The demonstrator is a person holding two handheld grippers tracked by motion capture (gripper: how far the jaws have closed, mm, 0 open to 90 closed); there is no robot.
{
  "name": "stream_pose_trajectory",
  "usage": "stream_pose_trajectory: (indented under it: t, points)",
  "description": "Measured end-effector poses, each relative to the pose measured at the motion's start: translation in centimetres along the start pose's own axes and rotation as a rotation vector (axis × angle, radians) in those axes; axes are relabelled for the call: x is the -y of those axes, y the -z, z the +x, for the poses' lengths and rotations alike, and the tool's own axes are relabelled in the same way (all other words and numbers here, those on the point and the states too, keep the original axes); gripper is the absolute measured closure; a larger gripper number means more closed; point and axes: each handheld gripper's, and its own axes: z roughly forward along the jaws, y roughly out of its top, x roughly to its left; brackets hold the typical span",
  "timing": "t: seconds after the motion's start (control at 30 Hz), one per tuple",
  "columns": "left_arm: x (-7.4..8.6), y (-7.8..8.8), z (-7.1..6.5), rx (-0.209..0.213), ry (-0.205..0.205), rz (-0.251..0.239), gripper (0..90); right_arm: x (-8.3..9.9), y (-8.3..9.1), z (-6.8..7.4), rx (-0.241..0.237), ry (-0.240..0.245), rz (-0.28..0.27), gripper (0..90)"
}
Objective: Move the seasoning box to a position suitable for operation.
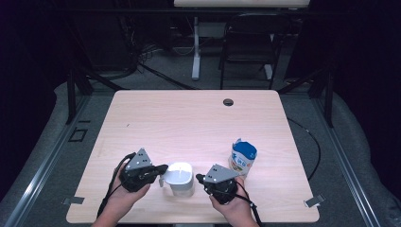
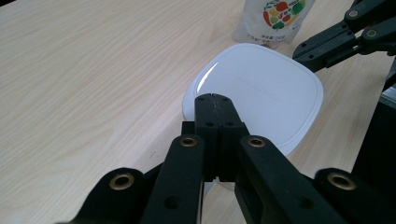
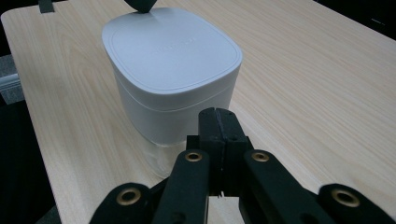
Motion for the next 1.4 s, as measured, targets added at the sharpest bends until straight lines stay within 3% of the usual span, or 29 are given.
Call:
stream_pose_trajectory:
  t: [0.5,1.4]
  points:
    - [0.33,0.15,0.22,0.002,0.021,-0.014,90.0,0.09,-0.14,-0.06,-0.006,0.001,0.005,90.0]
    - [0.64,0.22,0.16,0.002,0.019,-0.032,90.0,0.14,-0.31,0.04,-0.006,-0.001,0.006,90.0]
